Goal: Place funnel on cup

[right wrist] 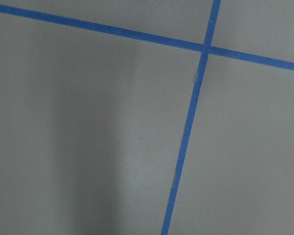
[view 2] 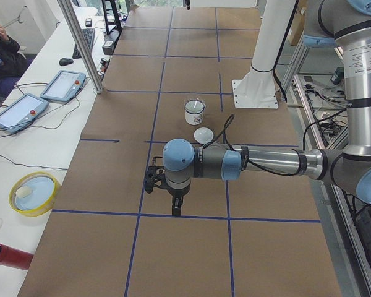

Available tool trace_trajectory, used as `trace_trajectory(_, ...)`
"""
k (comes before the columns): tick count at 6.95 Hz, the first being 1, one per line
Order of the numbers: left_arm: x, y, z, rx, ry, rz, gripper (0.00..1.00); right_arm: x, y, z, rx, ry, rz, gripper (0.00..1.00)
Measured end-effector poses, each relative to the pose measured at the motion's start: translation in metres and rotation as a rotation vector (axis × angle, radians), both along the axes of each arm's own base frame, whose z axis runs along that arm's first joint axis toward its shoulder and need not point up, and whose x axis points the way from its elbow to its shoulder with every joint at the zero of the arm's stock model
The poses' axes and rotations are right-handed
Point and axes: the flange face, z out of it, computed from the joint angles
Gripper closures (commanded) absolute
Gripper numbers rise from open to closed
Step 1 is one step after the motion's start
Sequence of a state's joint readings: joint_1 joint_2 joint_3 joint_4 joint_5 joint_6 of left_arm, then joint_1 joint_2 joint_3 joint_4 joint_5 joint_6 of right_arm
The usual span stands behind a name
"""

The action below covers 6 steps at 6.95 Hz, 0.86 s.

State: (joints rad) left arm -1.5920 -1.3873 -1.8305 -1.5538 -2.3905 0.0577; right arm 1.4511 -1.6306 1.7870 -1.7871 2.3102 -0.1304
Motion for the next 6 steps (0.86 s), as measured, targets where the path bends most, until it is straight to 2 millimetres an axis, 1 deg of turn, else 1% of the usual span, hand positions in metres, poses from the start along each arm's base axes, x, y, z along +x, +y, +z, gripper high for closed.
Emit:
trace_trajectory(2, 0.0002, -0.0026, -0.0045, 0.017, -0.001, 0.007, 0.0, 0.0, 0.0, 0.0, 0.0, 0.0, 0.0, 0.0)
trace_trajectory(6, -0.0004, -0.0031, -0.0055, 0.02, -0.001, 0.006, 0.0, 0.0, 0.0, 0.0002, 0.0, 0.0, 0.0, 0.0)
